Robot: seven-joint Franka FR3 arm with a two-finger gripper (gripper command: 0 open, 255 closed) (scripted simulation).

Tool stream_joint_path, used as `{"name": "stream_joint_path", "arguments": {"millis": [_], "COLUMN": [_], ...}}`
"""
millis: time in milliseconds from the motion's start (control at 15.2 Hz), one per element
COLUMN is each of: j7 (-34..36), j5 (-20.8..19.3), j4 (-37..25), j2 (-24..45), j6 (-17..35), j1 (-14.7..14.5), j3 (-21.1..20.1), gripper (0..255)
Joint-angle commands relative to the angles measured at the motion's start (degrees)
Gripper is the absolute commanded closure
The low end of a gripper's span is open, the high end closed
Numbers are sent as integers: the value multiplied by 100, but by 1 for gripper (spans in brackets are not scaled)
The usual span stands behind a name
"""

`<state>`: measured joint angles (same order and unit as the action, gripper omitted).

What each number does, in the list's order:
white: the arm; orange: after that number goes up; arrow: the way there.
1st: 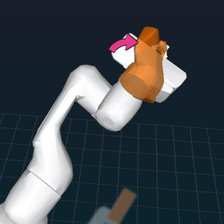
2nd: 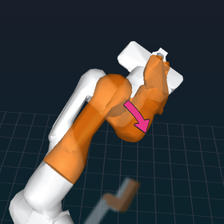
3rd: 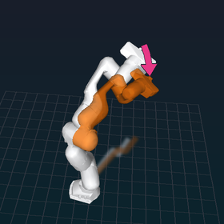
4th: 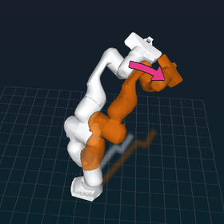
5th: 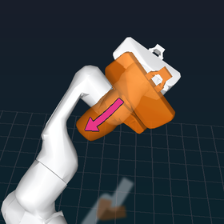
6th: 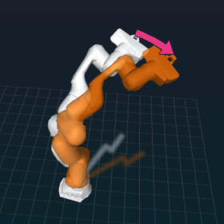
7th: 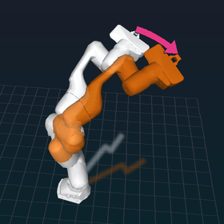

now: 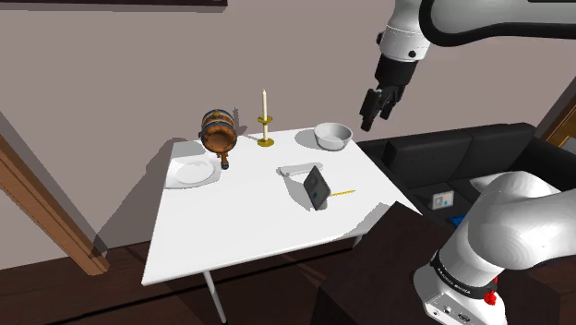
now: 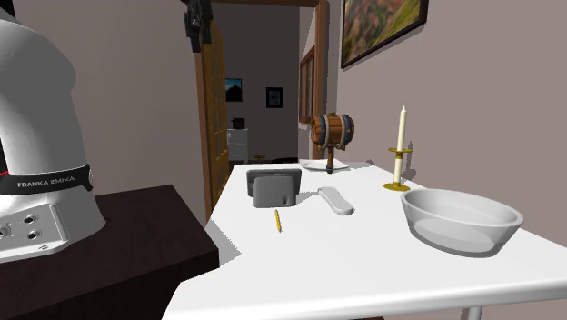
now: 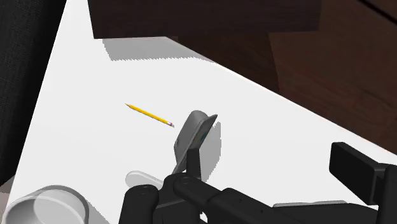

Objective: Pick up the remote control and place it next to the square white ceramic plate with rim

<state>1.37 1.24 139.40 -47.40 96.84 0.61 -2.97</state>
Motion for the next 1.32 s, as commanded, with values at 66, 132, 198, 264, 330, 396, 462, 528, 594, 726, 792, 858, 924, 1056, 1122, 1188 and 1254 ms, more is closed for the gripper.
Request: {"name": "stream_joint_path", "arguments": {"millis": [66,132,198,264,330,396,462,528,594,726,792,858,924,1056,1122,1188,1254], "j7": [-197,-392,-585,-779,-971,-1163,-1355,-1546,-1737,-2121,-2314,-2509,-2706,-3105,-3309,-3516,-3727], "j5": [-62,-123,-182,-238,-290,-340,-385,-426,-462,-515,-531,-539,-538,-510,-481,-442,-391], "j4": [82,153,215,267,309,341,362,374,375,347,318,279,231,106,29,-56,-150], "j2": [94,199,316,443,581,730,888,1057,1234,1613,1815,2023,2237,2682,2911,3145,3382], "j6": [165,332,501,672,843,1014,1186,1357,1527,1861,2024,2184,2339,2636,2777,2911,3038], "j1": [-6,-13,-21,-28,-34,-43,-52,-63,-76,-108,-127,-149,-172,-225,-253,-283,-312], "j3": [102,205,308,410,511,611,710,808,904,1093,1184,1274,1360,1527,1604,1679,1749], "gripper": [0,0,0,0,0,0,0,0,0,0,0,0,0,0,0,0,0]}}
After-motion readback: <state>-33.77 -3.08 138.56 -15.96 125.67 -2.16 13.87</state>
